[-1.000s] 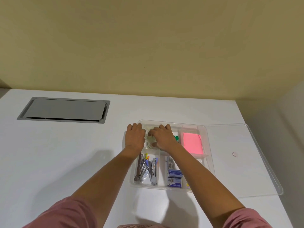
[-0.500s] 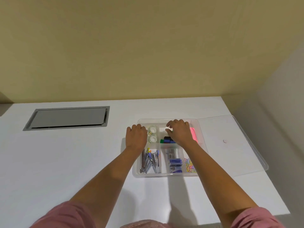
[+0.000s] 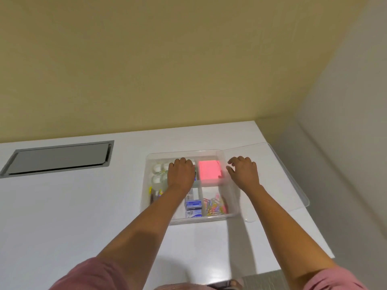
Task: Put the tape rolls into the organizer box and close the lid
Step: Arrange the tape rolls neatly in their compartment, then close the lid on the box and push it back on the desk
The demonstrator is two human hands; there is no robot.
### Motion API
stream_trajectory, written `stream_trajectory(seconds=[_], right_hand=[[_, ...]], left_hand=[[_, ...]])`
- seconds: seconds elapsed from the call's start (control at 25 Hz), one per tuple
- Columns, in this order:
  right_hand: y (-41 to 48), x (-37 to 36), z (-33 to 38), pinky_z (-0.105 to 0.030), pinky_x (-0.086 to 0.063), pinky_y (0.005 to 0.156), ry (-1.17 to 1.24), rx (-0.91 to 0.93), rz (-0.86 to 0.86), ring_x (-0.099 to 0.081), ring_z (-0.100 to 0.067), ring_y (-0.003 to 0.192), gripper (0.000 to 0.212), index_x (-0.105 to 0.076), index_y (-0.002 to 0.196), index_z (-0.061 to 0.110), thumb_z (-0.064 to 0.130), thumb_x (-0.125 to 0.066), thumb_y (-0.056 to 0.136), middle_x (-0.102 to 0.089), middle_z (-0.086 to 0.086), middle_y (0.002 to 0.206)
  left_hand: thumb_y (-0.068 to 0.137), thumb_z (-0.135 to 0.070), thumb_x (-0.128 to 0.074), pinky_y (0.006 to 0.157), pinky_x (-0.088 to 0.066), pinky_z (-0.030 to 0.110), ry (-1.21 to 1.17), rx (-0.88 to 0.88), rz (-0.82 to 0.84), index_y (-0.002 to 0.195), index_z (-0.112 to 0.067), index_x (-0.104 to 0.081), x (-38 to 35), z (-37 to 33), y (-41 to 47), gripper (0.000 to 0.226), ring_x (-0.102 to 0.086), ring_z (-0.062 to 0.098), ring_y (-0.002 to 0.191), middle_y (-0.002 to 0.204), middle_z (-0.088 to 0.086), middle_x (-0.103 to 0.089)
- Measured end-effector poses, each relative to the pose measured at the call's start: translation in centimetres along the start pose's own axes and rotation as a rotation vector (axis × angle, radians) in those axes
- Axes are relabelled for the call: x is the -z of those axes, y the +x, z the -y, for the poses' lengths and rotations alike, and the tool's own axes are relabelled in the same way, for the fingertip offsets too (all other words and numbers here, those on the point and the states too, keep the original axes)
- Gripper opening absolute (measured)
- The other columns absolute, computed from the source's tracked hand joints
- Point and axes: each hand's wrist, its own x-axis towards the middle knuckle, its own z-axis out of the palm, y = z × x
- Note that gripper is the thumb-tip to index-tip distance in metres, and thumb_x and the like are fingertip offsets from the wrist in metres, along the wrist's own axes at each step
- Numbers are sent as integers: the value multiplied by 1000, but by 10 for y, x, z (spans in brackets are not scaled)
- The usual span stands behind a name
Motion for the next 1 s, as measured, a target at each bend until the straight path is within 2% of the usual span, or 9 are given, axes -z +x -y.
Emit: stream_trajectory(seconds=[0.24, 0.4, 0.52, 0.64, 0.76, 0.84, 0.92, 0.96, 1.0], right_hand=[[26, 12, -131, -37, -39, 102, 13, -91, 165, -48, -28, 125, 39, -50, 132, 15, 32, -50, 97, -53, -9, 135], [38, 7, -193, -39, -35, 111, 55, -192, 294, -39, -30, 136, 52, -38, 142, 11, 32, -52, 96, -42, -13, 146], [47, -6, -216, -40, -32, 113, 122, -270, 397, -34, -31, 139, 60, -30, 146, 6, 31, -53, 96, -35, -16, 150], [56, -17, -226, -39, -35, 109, 202, -330, 427, -37, -33, 137, 58, -33, 142, 1, 28, -53, 96, -37, -18, 148], [66, -23, -231, -39, -43, 102, 250, -369, 395, -47, -34, 130, 47, -42, 135, -1, 22, -52, 95, -46, -19, 141], [74, -26, -238, -39, -47, 95, 310, -423, 352, -55, -34, 121, 36, -51, 125, -1, 19, -52, 95, -54, -19, 133], [81, -26, -244, -36, -49, 88, 389, -471, 320, -60, -30, 101, 20, -61, 100, 2, 19, -51, 95, -63, -20, 116], [84, -25, -246, -35, -49, 84, 447, -490, 303, -58, -26, 90, 20, -60, 84, 6, 20, -51, 95, -64, -20, 105], [89, -21, -248, -34, -48, 78, 513, -508, 276, -54, -23, 84, 25, -58, 76, 8, 21, -49, 96, -63, -19, 95]], left_hand=[[102, -25, -37, 103, -36, 34, -205, 126, 42, 131, -12, -50, -29, -114, 33, 34, -48, 25, 124, 134, 7, -53], [100, -24, -42, 108, -31, 33, -308, 125, 25, 136, -13, -45, -47, -175, 40, 37, -43, 23, 130, 138, 6, -49], [100, -24, -44, 112, -32, 34, -424, 160, 123, 140, -9, -39, -64, -202, 47, 43, -37, 24, 137, 146, 8, -41], [100, -32, -43, 117, -26, 40, -478, 342, 270, 148, -7, -25, -78, -216, 54, 57, -21, 29, 146, 157, 13, -22], [98, -43, -42, 119, -17, 47, -529, 652, 412, 152, -10, -11, -83, -224, 63, 71, -5, 38, 148, 161, 16, -2], [97, -49, -41, 119, -12, 51, -585, 770, 468, 153, -12, -3, -81, -229, 72, 76, 0, 43, 147, 161, 16, 6], [96, -53, -38, 118, -13, 53, -605, 817, 485, 154, -15, 0, -80, -230, 80, 79, -3, 44, 146, 161, 16, 7], [96, -55, -37, 118, -14, 53, -623, 834, 489, 154, -16, 1, -77, -230, 83, 79, -5, 44, 146, 161, 15, 6], [95, -56, -36, 118, -15, 52, -650, 846, 500, 154, -17, 0, -75, -230, 86, 79, -6, 43, 146, 161, 14, 4]])
